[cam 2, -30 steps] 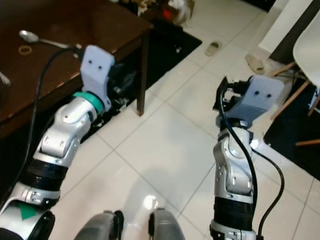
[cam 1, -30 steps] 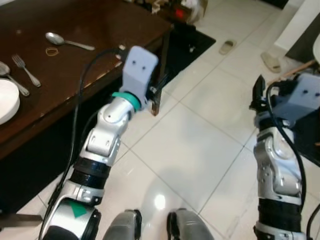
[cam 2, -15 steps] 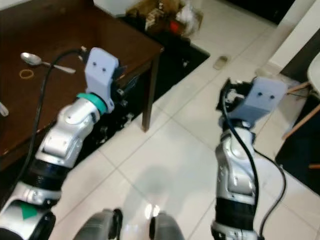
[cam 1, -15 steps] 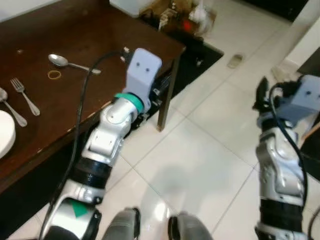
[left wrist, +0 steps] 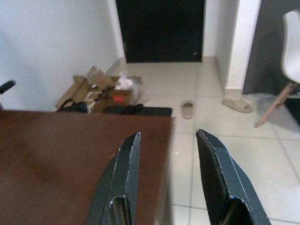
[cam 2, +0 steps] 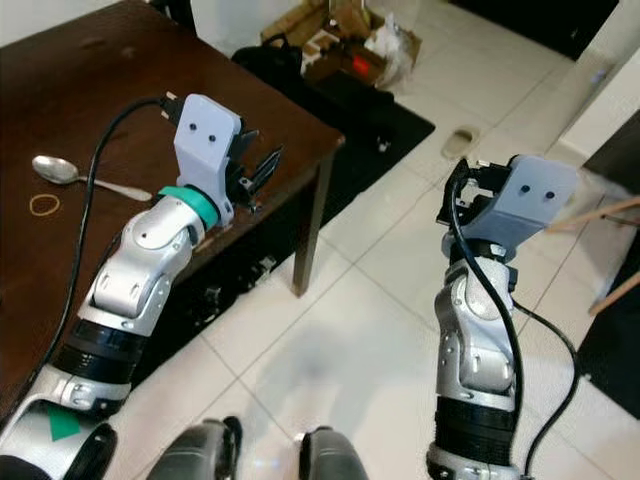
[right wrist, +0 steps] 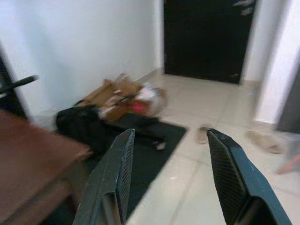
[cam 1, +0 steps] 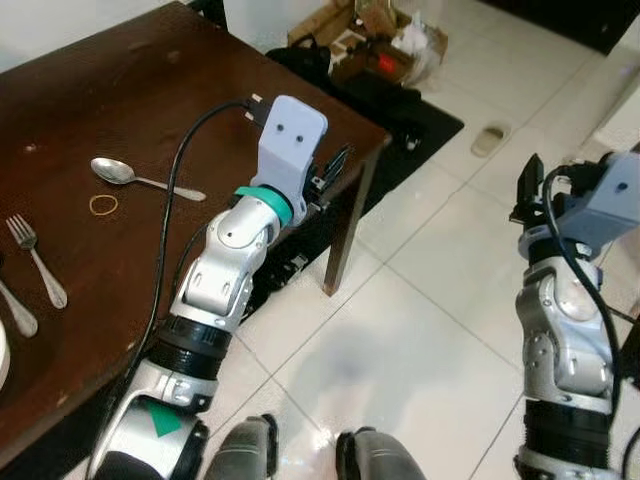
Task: Setting the table
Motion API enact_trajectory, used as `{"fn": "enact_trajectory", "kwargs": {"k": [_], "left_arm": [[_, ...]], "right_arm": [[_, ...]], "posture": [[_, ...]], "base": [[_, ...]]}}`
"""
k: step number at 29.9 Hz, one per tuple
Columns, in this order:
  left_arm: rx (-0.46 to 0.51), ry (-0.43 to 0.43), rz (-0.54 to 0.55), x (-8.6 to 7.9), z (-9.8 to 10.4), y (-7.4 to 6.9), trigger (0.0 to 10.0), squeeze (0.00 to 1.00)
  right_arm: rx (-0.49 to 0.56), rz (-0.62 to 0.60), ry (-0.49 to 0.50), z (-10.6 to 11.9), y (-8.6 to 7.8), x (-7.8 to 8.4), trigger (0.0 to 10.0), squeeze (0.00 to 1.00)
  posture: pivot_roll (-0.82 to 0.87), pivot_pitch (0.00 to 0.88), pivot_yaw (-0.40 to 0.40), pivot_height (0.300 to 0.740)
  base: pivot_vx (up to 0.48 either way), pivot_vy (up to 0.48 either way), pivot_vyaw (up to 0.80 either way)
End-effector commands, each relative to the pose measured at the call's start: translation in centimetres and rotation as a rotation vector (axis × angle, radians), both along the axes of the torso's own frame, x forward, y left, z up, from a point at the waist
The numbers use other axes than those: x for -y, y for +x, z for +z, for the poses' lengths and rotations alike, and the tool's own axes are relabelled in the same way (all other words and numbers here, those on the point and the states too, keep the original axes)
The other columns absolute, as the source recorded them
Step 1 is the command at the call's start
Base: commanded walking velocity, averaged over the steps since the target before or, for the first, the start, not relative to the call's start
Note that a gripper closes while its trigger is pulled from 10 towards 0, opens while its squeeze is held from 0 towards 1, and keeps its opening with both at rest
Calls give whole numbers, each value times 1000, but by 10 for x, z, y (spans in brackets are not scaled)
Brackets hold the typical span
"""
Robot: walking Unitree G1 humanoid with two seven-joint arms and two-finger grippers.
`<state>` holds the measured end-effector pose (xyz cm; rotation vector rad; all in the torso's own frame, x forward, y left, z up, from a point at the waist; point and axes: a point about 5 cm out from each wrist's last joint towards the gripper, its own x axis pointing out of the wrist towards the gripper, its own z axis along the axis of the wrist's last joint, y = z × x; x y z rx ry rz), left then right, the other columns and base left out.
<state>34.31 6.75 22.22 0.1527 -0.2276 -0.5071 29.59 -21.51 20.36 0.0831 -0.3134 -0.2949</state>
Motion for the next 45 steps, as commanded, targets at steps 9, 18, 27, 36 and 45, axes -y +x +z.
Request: {"fn": "enact_trajectory", "kwargs": {"k": [9,18,27,36,45], "left_arm": [[-9,-21,3,2,0,-3,10000,0],[-11,-36,12,2,0,-4,10000,0],[-14,-34,17,1,-1,-4,10000,0],[-14,-31,23,0,-1,-4,10000,0],[-14,-24,32,0,-1,-2,10000,0]], "right_arm": [[26,8,22,2,-2,1,10000,0],[11,8,20,1,-2,2,10000,0],[14,2,32,2,-1,3,10000,0],[15,3,38,2,-1,3,10000,0],[19,1,45,3,-1,4,10000,0]], "posture": [[-29,95,43,740],[-29,98,41,740],[-28,99,39,740],[-27,98,42,740],[-27,91,47,740]], "base": [[0,0,0],[0,0,221],[0,0,791],[0,0,788],[0,0,781]]}}
